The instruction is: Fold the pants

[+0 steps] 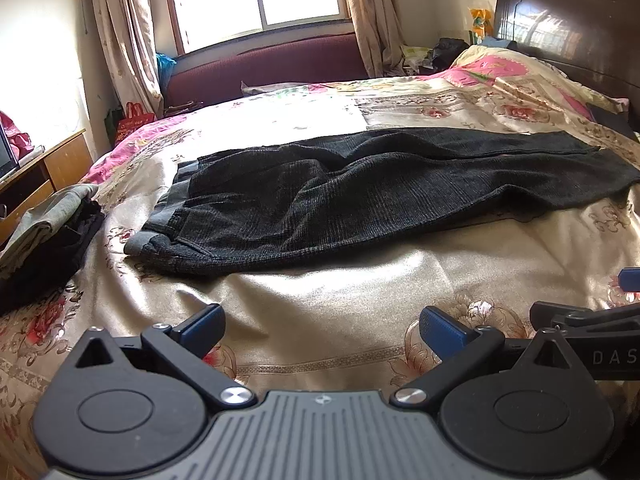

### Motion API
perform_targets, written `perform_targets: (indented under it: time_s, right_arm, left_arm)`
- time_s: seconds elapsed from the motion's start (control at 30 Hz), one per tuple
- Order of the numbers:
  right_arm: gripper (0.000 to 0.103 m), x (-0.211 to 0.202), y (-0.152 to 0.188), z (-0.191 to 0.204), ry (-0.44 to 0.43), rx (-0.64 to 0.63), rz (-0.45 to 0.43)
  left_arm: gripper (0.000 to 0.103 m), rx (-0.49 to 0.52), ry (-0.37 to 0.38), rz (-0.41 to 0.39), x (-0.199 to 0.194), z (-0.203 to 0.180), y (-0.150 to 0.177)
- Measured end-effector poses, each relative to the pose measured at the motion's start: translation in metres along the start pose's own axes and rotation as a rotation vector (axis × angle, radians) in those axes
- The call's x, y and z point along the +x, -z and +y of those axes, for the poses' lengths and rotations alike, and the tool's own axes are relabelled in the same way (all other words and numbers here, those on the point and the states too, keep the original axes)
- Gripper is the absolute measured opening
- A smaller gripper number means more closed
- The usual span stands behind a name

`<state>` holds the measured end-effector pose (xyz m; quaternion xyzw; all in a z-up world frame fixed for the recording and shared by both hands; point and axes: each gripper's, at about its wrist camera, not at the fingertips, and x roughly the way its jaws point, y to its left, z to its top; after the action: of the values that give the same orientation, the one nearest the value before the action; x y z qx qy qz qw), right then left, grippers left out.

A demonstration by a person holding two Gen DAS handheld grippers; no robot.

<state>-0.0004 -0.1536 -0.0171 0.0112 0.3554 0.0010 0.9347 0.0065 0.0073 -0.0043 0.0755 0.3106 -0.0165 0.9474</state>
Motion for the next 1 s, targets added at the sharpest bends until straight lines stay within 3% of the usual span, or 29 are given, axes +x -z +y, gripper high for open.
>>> perform_targets:
  time_s: [1.0]
  right_arm:
    - [0.102, 0.038, -0.056, 0.055, -0.031, -0.139, -0.047]
  left_arm:
    - [0.103, -0.084, -0.044, -0.061, 0.03, 0.051, -0.025]
